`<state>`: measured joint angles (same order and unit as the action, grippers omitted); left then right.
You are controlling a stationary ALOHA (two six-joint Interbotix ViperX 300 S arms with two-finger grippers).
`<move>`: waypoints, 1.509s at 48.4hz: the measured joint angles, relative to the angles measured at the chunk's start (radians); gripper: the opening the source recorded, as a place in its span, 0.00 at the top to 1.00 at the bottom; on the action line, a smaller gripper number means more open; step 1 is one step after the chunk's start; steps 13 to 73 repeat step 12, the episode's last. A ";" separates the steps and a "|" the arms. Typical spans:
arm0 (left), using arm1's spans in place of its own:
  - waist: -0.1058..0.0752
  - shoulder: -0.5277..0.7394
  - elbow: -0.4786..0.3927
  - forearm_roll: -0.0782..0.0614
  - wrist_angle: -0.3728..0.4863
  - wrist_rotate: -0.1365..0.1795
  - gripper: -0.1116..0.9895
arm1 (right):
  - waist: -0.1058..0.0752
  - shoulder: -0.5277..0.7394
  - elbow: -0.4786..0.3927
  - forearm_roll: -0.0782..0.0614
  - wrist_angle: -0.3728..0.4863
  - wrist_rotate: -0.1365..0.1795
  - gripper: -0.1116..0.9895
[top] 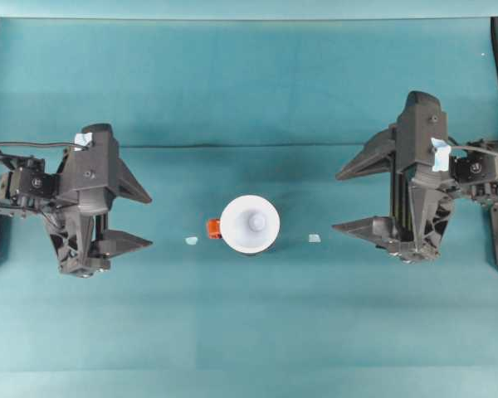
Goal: Put the paper cup into the moved red handle cup holder.
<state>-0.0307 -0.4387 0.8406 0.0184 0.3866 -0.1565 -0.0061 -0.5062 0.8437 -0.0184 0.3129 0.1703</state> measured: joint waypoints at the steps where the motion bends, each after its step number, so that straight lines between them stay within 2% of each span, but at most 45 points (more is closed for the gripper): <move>1: 0.000 0.000 0.000 0.000 0.000 0.000 0.10 | 0.000 0.000 0.000 -0.002 0.002 0.000 0.20; 73: 0.000 0.000 0.000 0.000 0.000 0.000 0.10 | 0.000 0.000 0.000 0.002 0.000 0.000 0.20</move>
